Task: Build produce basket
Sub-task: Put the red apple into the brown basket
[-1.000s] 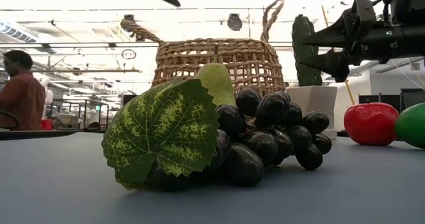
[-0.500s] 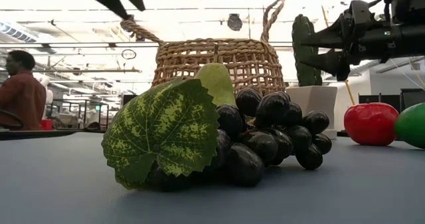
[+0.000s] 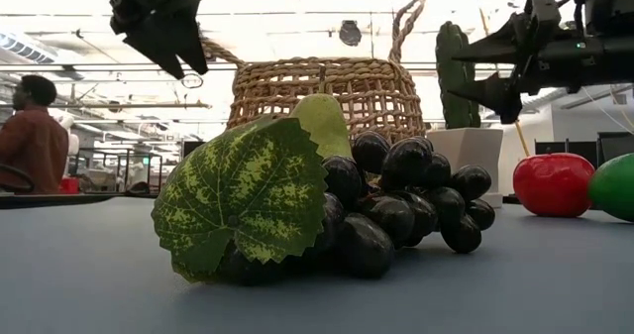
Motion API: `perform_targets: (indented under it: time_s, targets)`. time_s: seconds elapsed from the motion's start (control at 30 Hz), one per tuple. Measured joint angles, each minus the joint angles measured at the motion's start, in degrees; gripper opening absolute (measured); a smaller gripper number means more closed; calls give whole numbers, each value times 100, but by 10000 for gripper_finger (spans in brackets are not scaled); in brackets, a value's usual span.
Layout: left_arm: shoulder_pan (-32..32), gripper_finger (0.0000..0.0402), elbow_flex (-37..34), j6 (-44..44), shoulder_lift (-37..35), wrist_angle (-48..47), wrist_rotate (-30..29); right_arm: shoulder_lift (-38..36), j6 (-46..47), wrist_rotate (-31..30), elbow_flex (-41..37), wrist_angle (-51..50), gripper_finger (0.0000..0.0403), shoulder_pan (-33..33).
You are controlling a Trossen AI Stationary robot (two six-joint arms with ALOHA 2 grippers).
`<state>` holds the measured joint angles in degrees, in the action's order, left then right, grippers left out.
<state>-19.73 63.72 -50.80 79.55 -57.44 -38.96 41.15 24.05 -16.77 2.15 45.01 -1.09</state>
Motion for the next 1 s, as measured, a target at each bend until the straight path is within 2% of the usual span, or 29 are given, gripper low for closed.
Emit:
perform_targets:
  time_s: [0.2,0.27,0.43,0.57,0.7,0.77,0.9,1.0]
  targets:
    - [-97,390,-20,31,0,169,-2,253,491,34,0,-159,290,-465]
    - [-252,390,-143,-73,-7,514,-1,423,626,-42,0,-153,290,-754]
    - [-782,390,-595,-215,0,1407,195,933,847,-945,80,-160,290,-1667]
    - [-1201,390,-735,-593,0,1399,726,1502,838,-1670,349,-165,283,-2372]
    - [-1647,390,-760,-584,0,1391,1458,2113,829,-2194,715,-159,270,-2933]
    - [-1877,390,-762,-523,0,1378,1639,2424,831,-2432,925,-154,263,-3176]
    - [-2382,390,-762,-434,0,1347,1689,3022,824,-2680,1345,-155,254,-3516]
    - [-2831,390,-761,-573,0,1329,2024,3376,712,-2693,1638,-138,254,-3572]
